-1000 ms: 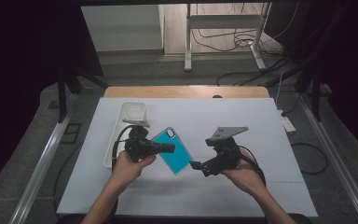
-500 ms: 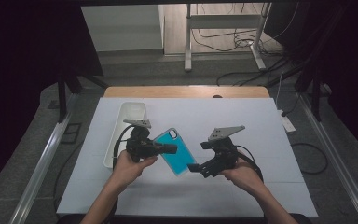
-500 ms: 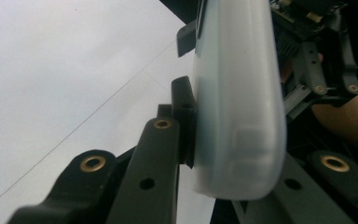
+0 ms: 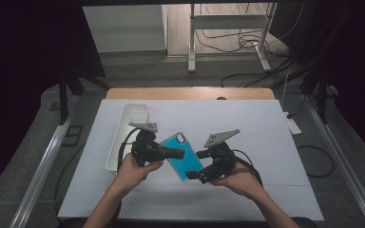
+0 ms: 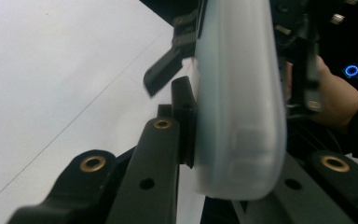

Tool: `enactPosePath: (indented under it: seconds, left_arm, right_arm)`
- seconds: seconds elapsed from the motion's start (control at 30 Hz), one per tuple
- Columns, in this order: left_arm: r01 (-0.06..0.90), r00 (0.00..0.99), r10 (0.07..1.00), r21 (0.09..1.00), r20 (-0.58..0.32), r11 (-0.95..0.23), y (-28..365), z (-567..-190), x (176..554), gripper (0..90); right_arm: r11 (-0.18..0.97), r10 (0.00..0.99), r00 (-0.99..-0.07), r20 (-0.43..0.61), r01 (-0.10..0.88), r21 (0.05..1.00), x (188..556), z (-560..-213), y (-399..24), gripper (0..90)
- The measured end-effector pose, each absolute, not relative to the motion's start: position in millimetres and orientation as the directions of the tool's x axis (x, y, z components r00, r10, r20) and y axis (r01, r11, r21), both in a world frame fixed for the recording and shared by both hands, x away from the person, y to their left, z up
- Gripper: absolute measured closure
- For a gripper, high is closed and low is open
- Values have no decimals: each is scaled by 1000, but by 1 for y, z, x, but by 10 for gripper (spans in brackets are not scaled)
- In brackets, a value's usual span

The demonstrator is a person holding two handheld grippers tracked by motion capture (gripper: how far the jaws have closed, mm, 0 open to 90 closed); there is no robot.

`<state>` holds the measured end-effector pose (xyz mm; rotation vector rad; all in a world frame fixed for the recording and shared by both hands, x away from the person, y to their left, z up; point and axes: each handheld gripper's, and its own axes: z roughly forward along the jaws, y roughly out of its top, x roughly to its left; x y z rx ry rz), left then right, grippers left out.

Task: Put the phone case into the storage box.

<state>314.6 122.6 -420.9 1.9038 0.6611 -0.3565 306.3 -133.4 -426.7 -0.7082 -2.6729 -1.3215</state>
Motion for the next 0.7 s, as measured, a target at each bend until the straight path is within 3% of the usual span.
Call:
enactPosePath:
  seconds: [0.03, 0.1, 0.17, 0.23, 0.4, 0.6, 0.63, 0.7]
  left_arm:
    - [591, 805, 282, 746, -522, -308, 122, -420, 314, 854]
    - [587, 808, 275, 747, -520, -313, 121, -420, 313, 855]
    - [580, 814, 271, 751, -514, -316, 120, -419, 313, 854]
    - [576, 817, 266, 753, -512, -319, 119, -419, 313, 854]
    - [569, 822, 262, 755, -506, -326, 117, -419, 312, 854]
    - [570, 822, 236, 760, -519, -313, 118, -420, 313, 846]
    - [571, 821, 233, 761, -521, -309, 118, -420, 313, 763]
    - [569, 822, 224, 766, -523, -299, 119, -420, 313, 744]
  right_arm:
    - [522, 358, -890, 283, 443, 729, 307, -428, -134, 274]
    - [522, 351, -890, 290, 443, 729, 308, -428, -134, 304]
    - [521, 324, -895, 306, 439, 732, 309, -430, -136, 434]
    - [514, 304, -895, 325, 441, 735, 310, -431, -137, 495]
    - [509, 263, -895, 359, 445, 737, 311, -433, -137, 628]
    - [503, 222, -885, 409, 463, 729, 314, -434, -138, 723]
    - [504, 193, -883, 428, 464, 729, 314, -434, -139, 833]
    - [501, 178, -885, 431, 458, 734, 313, -432, -140, 853]
